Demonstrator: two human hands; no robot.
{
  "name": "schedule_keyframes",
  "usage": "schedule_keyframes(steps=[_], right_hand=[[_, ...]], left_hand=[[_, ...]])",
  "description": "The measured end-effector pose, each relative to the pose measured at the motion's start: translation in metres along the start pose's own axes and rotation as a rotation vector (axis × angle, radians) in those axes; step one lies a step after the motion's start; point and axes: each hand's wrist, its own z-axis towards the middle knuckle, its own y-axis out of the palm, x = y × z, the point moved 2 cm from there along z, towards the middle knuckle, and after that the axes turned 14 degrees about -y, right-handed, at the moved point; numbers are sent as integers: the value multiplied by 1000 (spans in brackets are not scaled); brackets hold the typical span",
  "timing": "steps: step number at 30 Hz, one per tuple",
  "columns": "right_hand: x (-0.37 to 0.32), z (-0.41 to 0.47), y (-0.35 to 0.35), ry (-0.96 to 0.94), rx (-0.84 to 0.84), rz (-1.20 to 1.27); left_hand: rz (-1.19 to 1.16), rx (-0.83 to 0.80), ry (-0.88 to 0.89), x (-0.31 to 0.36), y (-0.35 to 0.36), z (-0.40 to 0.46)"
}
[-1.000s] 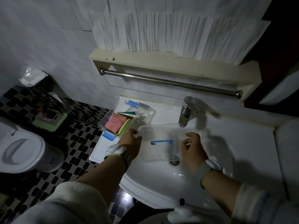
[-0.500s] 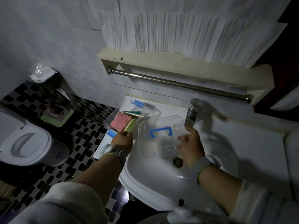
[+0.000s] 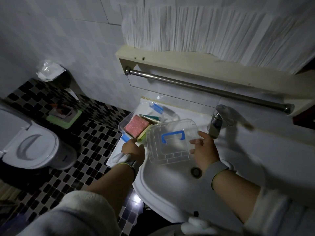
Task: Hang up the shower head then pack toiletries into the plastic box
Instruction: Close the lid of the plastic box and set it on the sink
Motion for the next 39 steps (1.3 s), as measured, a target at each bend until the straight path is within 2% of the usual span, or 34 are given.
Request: schedule_keyframes(steps=[8,16,22,28,32,35,39], right_hand=[[-10,13,27,17,-22,10],[-27,34,66,-7,-1,0],[-37,54,100,53,35,100],[-41,73,131,81,76,91],[-42,81,141,87,62,13],[-42,84,148,84,48,-62],[-46,88,152,25,19,-252]], left_hand=[[20,29,-21,-6,-16,38],[8,-62,-29,-5,-31,72],[-96,-135,-45,-1,-45,91],[-193,-42,25,5,-63,110],[-245,-70,74,8,-71,115],[-182,-59,173,11,-72,111],[-83,-74,206,8,-68,117]])
